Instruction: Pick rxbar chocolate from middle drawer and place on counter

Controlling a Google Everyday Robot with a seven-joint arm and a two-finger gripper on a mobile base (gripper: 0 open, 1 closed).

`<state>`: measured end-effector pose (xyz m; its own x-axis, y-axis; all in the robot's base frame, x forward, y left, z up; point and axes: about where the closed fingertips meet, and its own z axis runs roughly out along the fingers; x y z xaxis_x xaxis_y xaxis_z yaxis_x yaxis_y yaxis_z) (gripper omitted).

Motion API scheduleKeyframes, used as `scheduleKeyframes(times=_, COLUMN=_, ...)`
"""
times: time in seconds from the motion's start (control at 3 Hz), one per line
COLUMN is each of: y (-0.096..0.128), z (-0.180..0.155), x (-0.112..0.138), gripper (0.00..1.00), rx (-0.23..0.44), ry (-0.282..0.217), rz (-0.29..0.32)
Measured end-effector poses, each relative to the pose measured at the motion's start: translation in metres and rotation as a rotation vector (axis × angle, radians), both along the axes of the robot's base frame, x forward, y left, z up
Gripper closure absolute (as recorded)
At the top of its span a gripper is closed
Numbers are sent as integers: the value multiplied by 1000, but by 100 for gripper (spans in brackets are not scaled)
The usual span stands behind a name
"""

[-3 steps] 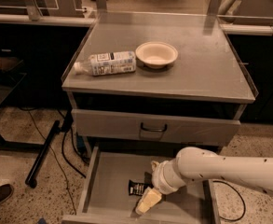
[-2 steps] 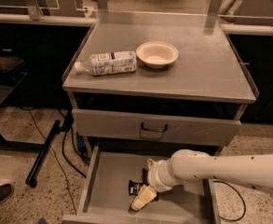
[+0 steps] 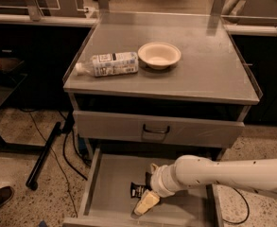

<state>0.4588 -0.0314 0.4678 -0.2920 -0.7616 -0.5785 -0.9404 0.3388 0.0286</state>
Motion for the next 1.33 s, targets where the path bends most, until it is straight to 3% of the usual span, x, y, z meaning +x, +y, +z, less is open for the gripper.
scheduleKeyframes(times=0.33, y=-9, z=-40, x=28, gripper=0, rx=-15, ry=-34, rz=8)
scheduleKeyframes(times=0.67, y=-8, z=-41, x=27, gripper=0, rx=-12, ry=-32, rz=8)
scheduleKeyframes(times=1.33, y=0, z=-84, x=32, gripper=0, rx=28, ry=-6, rz=3)
